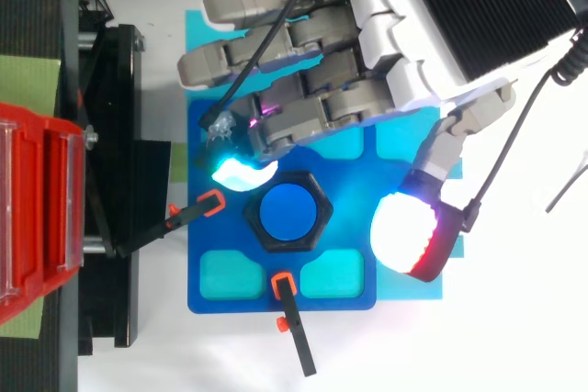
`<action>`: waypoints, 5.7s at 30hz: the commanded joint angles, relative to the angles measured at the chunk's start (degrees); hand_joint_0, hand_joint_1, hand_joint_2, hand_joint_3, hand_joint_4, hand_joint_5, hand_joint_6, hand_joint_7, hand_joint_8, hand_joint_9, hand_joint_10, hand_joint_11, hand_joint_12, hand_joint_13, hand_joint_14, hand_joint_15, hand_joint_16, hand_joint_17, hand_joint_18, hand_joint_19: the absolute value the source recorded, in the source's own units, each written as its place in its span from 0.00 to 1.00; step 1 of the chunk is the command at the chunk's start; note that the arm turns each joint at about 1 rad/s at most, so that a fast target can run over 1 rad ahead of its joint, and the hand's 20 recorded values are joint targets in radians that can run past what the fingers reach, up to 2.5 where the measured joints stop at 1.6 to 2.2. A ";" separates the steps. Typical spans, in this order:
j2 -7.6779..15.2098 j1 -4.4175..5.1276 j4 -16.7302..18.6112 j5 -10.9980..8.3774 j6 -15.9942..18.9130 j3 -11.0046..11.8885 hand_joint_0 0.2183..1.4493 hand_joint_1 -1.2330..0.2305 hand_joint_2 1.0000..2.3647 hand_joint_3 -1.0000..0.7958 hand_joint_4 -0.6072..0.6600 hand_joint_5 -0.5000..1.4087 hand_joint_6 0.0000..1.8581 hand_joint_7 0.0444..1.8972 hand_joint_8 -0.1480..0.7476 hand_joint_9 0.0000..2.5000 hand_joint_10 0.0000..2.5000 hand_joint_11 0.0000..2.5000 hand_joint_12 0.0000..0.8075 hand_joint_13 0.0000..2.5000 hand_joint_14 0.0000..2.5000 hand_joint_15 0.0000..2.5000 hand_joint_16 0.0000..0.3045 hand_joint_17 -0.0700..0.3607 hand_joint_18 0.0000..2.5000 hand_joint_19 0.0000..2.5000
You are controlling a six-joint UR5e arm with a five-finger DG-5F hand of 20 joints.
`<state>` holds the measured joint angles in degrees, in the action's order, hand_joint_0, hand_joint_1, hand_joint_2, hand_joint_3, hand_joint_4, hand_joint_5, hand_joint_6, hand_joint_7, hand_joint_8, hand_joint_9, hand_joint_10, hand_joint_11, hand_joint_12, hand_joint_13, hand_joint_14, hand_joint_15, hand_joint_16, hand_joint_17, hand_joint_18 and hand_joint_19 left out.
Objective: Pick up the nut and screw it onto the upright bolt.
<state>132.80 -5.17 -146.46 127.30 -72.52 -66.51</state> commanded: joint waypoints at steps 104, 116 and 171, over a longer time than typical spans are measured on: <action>3.16 2.62 3.46 -5.83 6.07 0.68 0.20 0.72 0.00 0.28 0.58 0.14 0.27 0.38 0.41 0.10 0.00 0.00 0.40 0.01 0.00 0.00 0.14 0.38 0.00 0.00; 3.08 2.71 2.05 -5.92 5.72 0.68 0.21 0.73 0.00 0.28 0.65 0.16 0.27 0.50 0.44 0.12 0.00 0.00 0.41 0.01 0.00 0.00 0.14 0.39 0.00 0.00; 3.08 -0.37 4.78 -2.14 5.10 0.59 0.23 0.66 0.00 0.28 0.66 0.24 0.37 0.57 0.49 0.31 0.00 0.00 0.36 0.16 0.00 0.00 0.11 0.33 0.01 0.00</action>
<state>135.89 -5.47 -141.72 125.11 -67.41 -65.92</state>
